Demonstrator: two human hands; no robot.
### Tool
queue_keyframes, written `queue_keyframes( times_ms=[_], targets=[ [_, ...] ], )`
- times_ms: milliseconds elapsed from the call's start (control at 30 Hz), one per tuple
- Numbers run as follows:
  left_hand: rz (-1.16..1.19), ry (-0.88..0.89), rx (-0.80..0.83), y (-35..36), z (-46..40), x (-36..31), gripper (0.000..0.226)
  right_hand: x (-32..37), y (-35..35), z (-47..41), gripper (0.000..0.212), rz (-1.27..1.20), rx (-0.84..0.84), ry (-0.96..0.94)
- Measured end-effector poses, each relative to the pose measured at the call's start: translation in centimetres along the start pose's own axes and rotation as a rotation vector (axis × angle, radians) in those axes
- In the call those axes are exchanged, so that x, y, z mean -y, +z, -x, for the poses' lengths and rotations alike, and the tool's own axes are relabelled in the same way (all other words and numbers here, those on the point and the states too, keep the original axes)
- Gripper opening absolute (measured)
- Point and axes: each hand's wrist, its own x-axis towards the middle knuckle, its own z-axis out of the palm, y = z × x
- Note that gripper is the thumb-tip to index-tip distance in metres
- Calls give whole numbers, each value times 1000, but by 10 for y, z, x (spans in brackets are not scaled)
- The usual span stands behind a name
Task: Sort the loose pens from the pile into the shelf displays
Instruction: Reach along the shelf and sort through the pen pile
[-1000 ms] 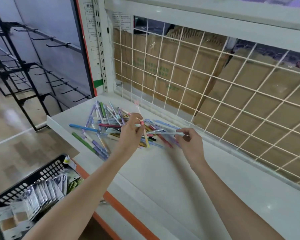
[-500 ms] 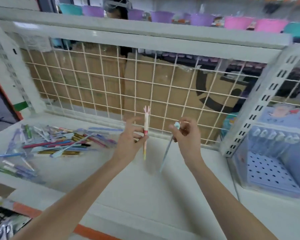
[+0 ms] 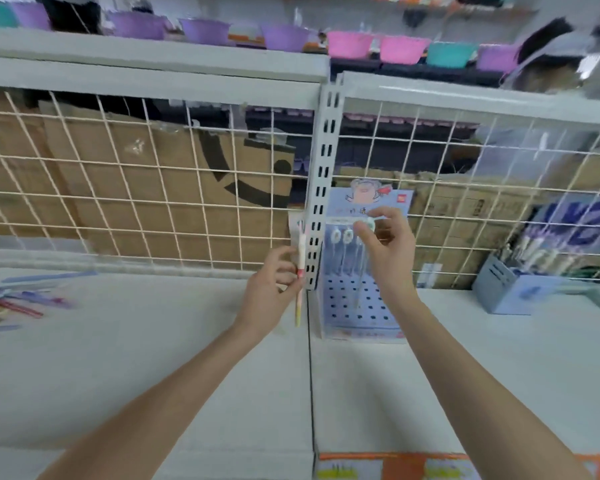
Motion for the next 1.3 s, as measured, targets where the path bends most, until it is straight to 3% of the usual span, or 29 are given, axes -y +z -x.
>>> queue_keyframes(
  times_ms=[467, 1300],
  targets=[
    [-25, -114, 39, 36, -7, 14, 44, -32, 7, -22, 18, 4, -6, 71],
    [79, -129, 59, 37, -13, 32, 43, -43, 20, -35, 20, 158, 66, 74]
  ],
)
